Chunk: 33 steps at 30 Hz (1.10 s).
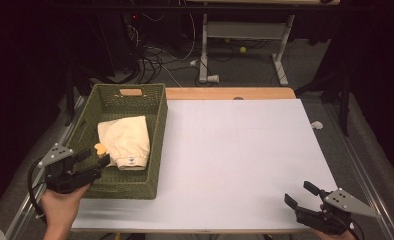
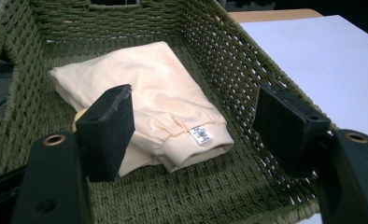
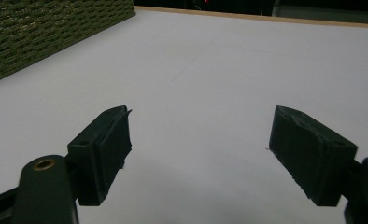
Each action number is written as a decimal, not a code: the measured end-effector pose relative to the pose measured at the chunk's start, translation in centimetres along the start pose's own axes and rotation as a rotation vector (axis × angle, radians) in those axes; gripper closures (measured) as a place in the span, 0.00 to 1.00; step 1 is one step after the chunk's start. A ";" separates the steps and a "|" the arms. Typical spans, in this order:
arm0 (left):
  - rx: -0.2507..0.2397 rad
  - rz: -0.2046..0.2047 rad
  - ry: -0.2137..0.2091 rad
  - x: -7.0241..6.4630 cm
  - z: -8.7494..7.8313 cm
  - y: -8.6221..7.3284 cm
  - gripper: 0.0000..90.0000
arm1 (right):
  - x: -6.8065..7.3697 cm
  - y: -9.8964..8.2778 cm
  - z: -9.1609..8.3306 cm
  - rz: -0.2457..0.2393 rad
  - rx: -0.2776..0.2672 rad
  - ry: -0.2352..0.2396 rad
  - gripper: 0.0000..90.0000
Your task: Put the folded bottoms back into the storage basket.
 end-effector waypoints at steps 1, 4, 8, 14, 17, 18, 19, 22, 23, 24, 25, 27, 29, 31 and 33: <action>-0.002 0.000 0.000 0.0 -0.1 -0.1 0.31 | 0.0 0.0 0.0 0.000 0.000 0.000 0.24; -0.005 0.000 0.004 0.2 -0.3 -0.5 0.31 | 0.0 0.0 0.0 0.000 0.000 -0.001 0.24; -0.010 -0.004 0.010 0.4 -0.6 -1.1 0.31 | 0.0 0.0 0.0 0.001 0.001 -0.001 0.24; -0.007 -0.007 0.012 0.3 -0.8 -2.4 0.31 | -0.1 0.0 0.0 0.001 0.001 -0.004 0.24; -0.014 -0.010 0.015 0.4 -1.0 -2.6 0.31 | -0.1 0.0 0.0 0.001 0.001 -0.004 0.24; -0.016 -0.008 0.016 0.4 -1.1 -2.7 0.31 | -0.1 0.0 0.0 0.001 0.001 -0.004 0.24; -0.020 -0.009 0.016 0.4 -1.2 -2.7 0.31 | -0.1 0.0 0.0 0.001 0.000 -0.004 0.24; -0.023 -0.005 0.019 0.5 -1.4 -2.9 0.31 | -0.1 0.0 0.0 0.001 0.001 -0.004 0.24; -0.023 -0.007 0.018 0.5 -1.4 -3.0 0.31 | -0.1 0.0 0.0 0.001 0.001 -0.004 0.24; -0.021 -0.006 0.019 0.5 -1.4 -3.1 0.31 | 0.0 0.0 0.0 0.002 0.000 -0.004 0.24; -0.022 -0.004 0.021 0.5 -1.4 -3.2 0.31 | -0.1 0.0 0.0 0.000 0.000 -0.005 0.24; -0.021 -0.002 0.022 0.5 -1.5 -3.3 0.31 | -0.1 0.0 0.0 0.001 0.000 -0.005 0.24; -0.024 -0.003 0.023 0.6 -1.5 -3.4 0.31 | -0.1 0.0 0.0 0.001 0.000 -0.004 0.24; -0.024 -0.003 0.025 0.6 -1.6 -3.6 0.31 | -0.1 0.0 0.0 0.001 0.001 -0.004 0.24; -0.027 -0.004 0.026 0.7 -1.8 -3.7 0.31 | 0.0 0.0 0.0 0.002 0.000 -0.004 0.24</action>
Point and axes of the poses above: each handheld gripper's, and its own axes: z roughly forward along the jaws, y roughly out of its top, x roughly to its left, the point moved 10 cm from there along z, roughly forward along the jaws, and after that the axes turned 11 degrees about -z, right-handed, at the moved point
